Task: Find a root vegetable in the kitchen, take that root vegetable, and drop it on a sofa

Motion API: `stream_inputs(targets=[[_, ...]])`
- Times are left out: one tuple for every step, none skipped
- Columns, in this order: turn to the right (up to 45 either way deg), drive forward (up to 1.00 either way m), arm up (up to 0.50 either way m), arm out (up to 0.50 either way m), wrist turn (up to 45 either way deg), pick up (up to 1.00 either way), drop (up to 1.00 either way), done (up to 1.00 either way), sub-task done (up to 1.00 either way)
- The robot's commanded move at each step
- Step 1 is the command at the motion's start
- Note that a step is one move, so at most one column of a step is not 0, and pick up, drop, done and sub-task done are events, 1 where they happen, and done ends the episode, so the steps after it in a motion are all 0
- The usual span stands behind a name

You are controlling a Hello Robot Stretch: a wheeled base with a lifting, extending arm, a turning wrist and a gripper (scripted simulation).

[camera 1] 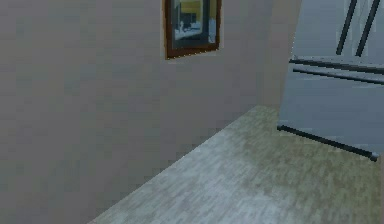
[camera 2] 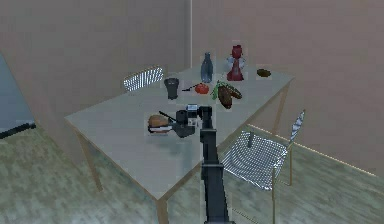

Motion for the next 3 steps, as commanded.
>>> stream_inputs(targets=[[0.0, 0.0, 0.22, 0.0, 0.0, 0.0, 0.0, 0.0, 0.0], [0.0, 0.0, 0.0, 0.0, -45.0, 0.0, 0.0, 0.0, 0.0], [0.0, 0.0, 0.0, 0.0, -45.0, 0.0, 0.0, 0.0, 0.0]])
